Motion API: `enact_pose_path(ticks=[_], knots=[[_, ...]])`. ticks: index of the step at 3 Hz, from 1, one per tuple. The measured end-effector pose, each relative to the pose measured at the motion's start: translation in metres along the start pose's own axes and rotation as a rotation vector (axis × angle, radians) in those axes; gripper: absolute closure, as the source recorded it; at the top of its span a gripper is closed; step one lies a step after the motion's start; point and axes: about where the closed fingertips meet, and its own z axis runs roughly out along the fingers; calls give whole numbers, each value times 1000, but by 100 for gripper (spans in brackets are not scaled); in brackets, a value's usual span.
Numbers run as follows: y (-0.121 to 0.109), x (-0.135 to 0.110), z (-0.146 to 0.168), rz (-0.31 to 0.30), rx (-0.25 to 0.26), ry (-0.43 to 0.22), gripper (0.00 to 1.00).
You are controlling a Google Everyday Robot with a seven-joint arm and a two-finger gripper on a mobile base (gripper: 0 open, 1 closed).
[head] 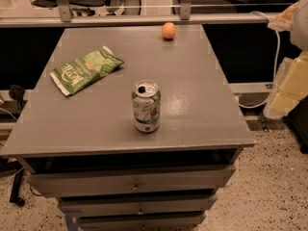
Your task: Knock 7up can over
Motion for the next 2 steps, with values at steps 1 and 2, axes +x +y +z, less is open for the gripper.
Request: enact_pose_path(ticks=[1,2], knots=[[0,0,0,0,0,0,0],[2,-3,4,2,1,-18,0]])
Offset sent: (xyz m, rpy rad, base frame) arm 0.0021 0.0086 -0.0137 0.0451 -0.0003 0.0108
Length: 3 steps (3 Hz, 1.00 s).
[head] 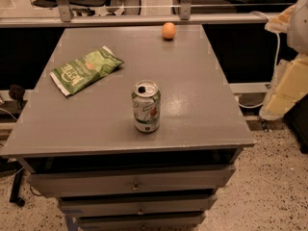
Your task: Knock 7up can over
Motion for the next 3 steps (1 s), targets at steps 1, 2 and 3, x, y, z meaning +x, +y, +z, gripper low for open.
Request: enact_pose_path(ticks=[1,2,3], knots=[[6,-13,27,10,-30,-79,0],[15,-41,63,29,-80,-207,0],[28,-74,95,52,-142,-347,0]])
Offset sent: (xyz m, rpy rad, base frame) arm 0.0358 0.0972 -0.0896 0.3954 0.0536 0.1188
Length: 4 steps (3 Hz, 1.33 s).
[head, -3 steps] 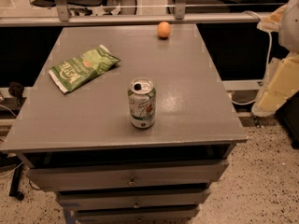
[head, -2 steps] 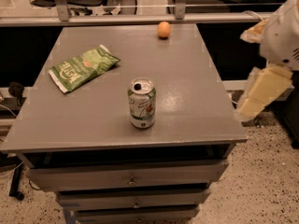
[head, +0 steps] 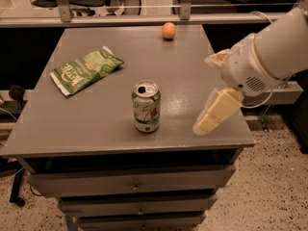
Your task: Knock 7up can over
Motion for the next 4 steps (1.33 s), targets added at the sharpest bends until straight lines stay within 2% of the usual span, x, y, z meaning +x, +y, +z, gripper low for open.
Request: enact_pose_path(ticks=[2,3,4], knots=[[17,-31,68,90,-126,-324,0],[22,-52,89,114,-170,-481,0],[24,-78,100,112,-191,-620,20]])
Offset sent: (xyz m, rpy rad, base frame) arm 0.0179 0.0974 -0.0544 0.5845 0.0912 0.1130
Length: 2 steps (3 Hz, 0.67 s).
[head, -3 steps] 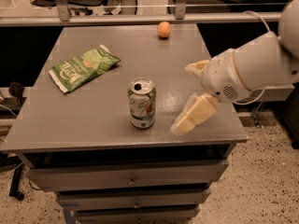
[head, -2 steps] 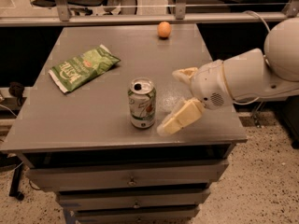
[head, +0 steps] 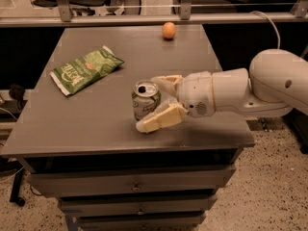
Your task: Knock 7up can over
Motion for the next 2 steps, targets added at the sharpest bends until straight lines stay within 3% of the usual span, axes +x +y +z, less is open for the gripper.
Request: enact_pose_path(ticks=[1,2], knots=[[0,-7,7,-21,-9,-57,41],[-6,-11,5,-49,-10,-74,65]])
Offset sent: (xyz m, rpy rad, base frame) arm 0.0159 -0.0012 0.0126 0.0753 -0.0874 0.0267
